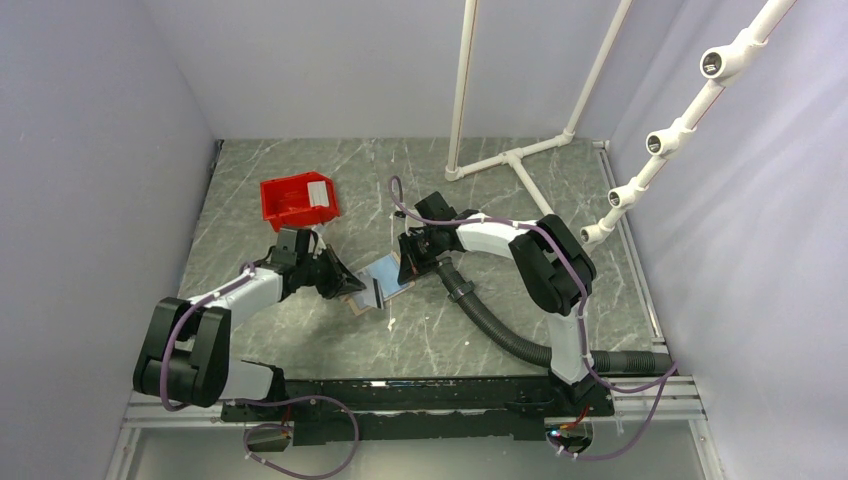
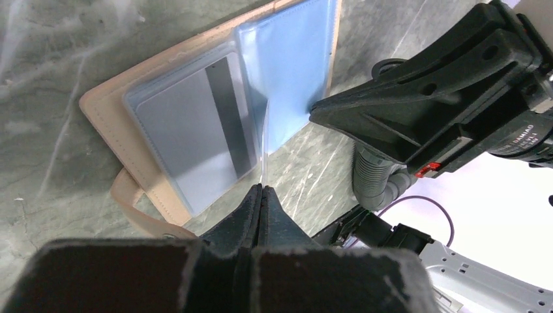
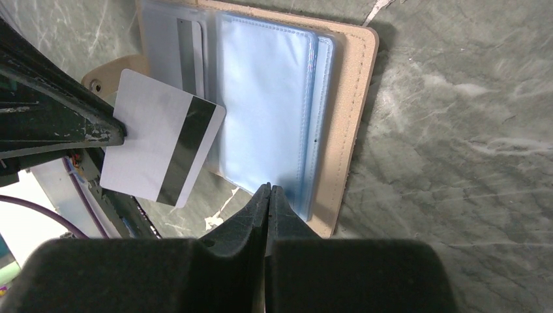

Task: Put the credit cards into the card holder
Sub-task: Insert the credit card into the card holder.

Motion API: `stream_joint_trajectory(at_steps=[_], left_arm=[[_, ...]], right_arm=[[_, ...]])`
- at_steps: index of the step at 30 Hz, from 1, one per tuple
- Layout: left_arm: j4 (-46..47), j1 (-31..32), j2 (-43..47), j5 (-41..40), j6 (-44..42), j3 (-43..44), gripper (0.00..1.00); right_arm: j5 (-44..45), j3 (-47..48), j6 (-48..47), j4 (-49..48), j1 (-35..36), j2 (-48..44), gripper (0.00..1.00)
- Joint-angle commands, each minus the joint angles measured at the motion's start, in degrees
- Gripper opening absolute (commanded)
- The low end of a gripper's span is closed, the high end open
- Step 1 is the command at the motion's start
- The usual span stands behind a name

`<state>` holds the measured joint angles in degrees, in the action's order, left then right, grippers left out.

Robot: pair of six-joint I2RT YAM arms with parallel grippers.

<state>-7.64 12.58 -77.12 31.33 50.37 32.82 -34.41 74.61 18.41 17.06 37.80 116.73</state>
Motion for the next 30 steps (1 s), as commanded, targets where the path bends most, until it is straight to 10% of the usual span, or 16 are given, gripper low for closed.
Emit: stream_joint_trajectory(at_steps=[1, 30], left_arm=[[1.5, 0.1, 0.2, -1.6, 1.2, -0.8, 0.00], [11.5, -0.9, -2.7, -5.4, 5.6, -5.0, 0.00]], right_arm=[[0.2, 1.7, -0.6, -1.3, -0.2, 0.0, 0.01], [-0.7, 1.9, -0.8, -1.2, -0.2, 0.0, 0.00]])
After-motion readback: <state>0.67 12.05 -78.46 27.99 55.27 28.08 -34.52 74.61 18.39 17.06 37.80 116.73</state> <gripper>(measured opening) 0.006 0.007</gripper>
